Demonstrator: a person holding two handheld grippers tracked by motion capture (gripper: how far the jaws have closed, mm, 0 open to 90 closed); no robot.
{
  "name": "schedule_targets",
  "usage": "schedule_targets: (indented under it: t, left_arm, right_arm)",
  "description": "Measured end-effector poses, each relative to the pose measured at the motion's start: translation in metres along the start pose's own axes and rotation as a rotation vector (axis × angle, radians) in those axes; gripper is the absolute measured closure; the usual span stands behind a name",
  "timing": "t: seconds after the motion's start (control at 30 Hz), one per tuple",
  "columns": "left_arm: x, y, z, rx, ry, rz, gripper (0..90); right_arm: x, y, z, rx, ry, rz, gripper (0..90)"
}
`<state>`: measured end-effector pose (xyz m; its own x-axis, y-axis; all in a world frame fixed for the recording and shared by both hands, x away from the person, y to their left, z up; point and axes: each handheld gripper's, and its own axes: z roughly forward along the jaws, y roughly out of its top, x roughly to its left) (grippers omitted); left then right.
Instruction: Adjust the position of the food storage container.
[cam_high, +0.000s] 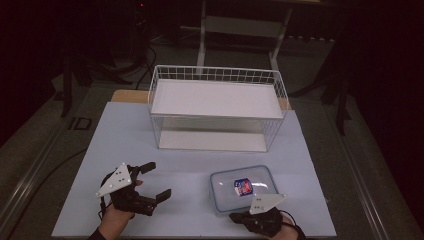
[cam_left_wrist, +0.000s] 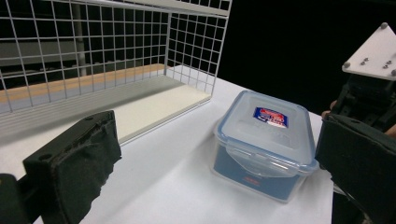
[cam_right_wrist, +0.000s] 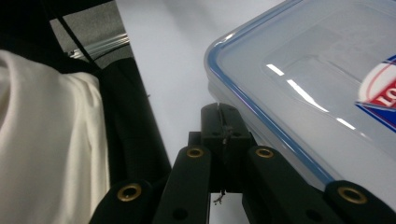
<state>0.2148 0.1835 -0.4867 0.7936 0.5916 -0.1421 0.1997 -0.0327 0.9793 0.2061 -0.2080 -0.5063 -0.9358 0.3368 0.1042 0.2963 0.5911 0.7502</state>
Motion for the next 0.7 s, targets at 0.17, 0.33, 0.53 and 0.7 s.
schedule_targets:
  t: [0.17,0.33,0.53,0.7]
  left_arm:
    - [0.000,0.000,0.001,0.004,-0.002,0.004,0.0]
    - [0.000,0.000,0.001,0.004,-0.003,0.005,0.0]
    - [0.000,0.000,0.000,0.005,-0.003,0.005,0.0]
    - [-0.001,0.000,0.000,0.004,-0.003,0.006,0.0]
  right_arm:
    - [-0.006,0.004,0.004,-0.009,-0.001,-0.004,90.0]
    - [-0.013,0.011,0.011,-0.006,-0.007,-0.010,90.0]
    - [-0.022,0.017,0.017,-0.002,-0.014,-0.013,90.0]
    - [-0.021,0.020,0.006,-0.031,-0.034,-0.014,90.0]
